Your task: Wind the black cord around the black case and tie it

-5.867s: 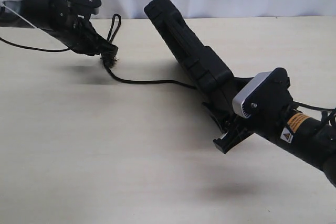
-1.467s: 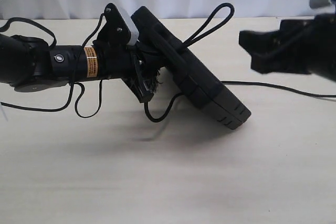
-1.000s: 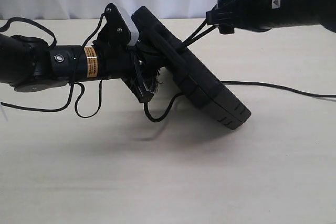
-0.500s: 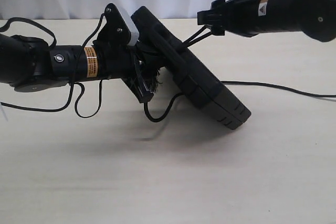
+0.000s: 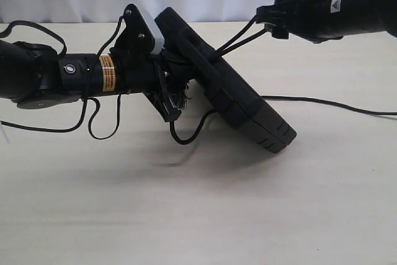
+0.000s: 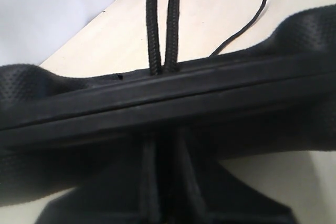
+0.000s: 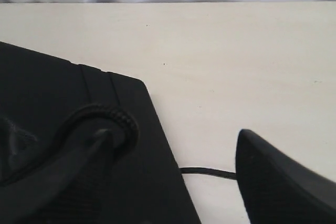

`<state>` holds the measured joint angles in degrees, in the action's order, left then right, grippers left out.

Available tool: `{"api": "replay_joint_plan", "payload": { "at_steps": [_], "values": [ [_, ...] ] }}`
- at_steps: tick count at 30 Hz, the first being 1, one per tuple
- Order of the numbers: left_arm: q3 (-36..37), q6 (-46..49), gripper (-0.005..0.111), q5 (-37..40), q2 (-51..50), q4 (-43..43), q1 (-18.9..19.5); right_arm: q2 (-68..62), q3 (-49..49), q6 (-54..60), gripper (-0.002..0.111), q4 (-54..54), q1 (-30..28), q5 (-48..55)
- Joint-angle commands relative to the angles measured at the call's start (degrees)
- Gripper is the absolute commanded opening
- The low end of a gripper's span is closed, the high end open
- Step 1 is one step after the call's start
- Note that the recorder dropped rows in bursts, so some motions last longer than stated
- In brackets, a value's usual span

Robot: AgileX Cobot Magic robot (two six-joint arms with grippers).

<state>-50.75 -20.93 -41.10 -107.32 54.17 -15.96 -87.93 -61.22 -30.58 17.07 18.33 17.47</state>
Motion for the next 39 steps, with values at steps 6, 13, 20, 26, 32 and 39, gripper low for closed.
{"api": "replay_joint_plan", "payload": {
  "at_steps": [6,13,20,26,32,39],
  "values": [
    [-0.34,0.14,0.000,-1.30,0.00,-0.89,-0.26,-4.52,0.28,-0.83,0.062,-4.55,-0.36,-8.48],
    [-0.34,0.14,0.000,-1.30,0.00,-0.89,-0.26,-7.38,0.28,-3.75,0.062,-4.77,-0.20,-13.99],
    [-0.34,0.14,0.000,-1.30,0.00,-0.89,-0.26,-9.21,0.28,-3.75,0.059,-6.29,-0.20,-18.33],
    [-0.34,0.14,0.000,-1.30,0.00,-0.89,-0.26,-9.30,0.28,-3.75,0.023,-6.29,-0.20,-19.20],
    [-0.34,1.51,0.000,-1.30,0.00,-1.01,-0.26,-9.30,0.28,-3.03,0.004,-5.94,-0.20,-18.42],
    [-0.34,-0.45,0.033,2.19,1.45,-1.31,-0.40,-7.21,0.28,-1.08,0.004,-5.67,-0.20,-17.16]
  ]
}}
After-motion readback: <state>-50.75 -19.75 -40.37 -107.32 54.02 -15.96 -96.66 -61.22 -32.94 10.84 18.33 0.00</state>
